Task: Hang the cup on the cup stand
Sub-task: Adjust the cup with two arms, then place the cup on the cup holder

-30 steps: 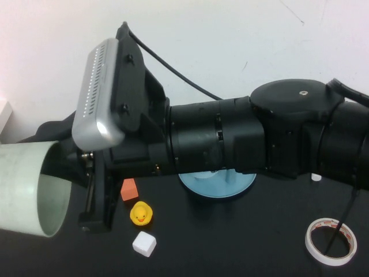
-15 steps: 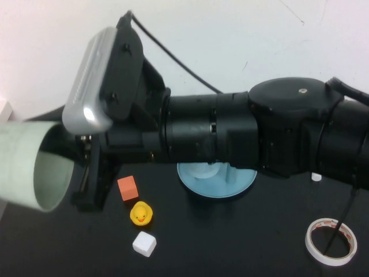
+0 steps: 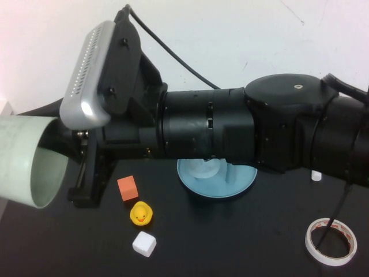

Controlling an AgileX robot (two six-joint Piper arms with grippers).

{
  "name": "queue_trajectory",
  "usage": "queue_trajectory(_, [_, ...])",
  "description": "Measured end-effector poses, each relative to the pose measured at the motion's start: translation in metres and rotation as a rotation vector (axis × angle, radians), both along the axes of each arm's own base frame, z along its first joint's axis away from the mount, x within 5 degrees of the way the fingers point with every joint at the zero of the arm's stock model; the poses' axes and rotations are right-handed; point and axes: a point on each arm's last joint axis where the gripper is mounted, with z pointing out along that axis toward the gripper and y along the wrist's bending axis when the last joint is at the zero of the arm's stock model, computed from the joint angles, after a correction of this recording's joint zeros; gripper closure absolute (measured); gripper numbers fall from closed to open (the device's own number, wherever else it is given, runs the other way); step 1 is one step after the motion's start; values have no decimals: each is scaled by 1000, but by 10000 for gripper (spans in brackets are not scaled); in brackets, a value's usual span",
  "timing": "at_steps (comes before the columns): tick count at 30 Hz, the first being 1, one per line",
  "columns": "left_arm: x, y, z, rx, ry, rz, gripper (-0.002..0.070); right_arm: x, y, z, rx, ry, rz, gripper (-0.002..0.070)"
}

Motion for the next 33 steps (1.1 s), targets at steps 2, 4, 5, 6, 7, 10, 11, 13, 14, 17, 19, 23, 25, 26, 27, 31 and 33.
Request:
queue_trajectory(2, [0, 0, 0, 42, -17, 11, 132, 0, 0, -1, -2, 1, 0, 589])
queue_trajectory(4, [0, 0, 0, 97, -40, 19, 132, 0, 0, -1, -4, 0, -1, 505])
queue_trajectory(5, [0, 0, 0, 120, -49, 23, 132, 0, 0, -1, -4, 6, -2, 468])
queue_trajectory(6, [0, 0, 1, 146, -61, 27, 132, 1, 0, -2, -7, 13, -6, 423])
queue_trajectory(7, [0, 0, 1, 172, -75, 31, 132, 1, 0, -3, -18, 18, -12, 384])
queue_trajectory(10, [-1, 1, 6, 288, -137, 50, 132, -2, -4, -1, -67, 12, -11, 327])
queue_trajectory(11, [-2, 1, 10, 329, -165, 59, 132, -3, -6, 1, -85, 5, -8, 318])
queue_trajectory(13, [-4, 1, 20, 445, -242, 85, 132, -8, -11, 3, -141, -4, 3, 309])
queue_trajectory(14, [-5, 1, 24, 496, -278, 98, 132, -9, -13, 2, -169, -1, 5, 307])
queue_trajectory(17, [-10, 1, 41, 684, -406, 149, 132, -15, -22, 2, -274, 26, 8, 302])
queue_trajectory(19, [-12, 1, 50, 811, -489, 180, 132, -17, -32, 1, -362, 59, 8, 303])
queue_trajectory(23, [-12, -5, 59, 1038, -630, 189, 132, -16, -63, 0, -560, 163, -22, 346])
queue_trajectory(25, [-5, -10, 60, 1153, -700, 159, 132, -14, -85, -1, -693, 211, -63, 423])
queue_trajectory(26, [0, -13, 60, 1196, -725, 141, 132, -14, -95, -2, -769, 221, -80, 465])
queue_trajectory(27, [6, -17, 58, 1244, -751, 113, 132, -14, -106, -2, -839, 235, -109, 526])
queue_trajectory(31, [39, -29, 49, 1350, -797, -14, 132, -19, -144, 8, -1019, 247, -263, 644])
queue_trajectory(33, [60, -34, 44, 1354, -779, -78, 132, -24, -159, 13, -1048, 238, -343, 659])
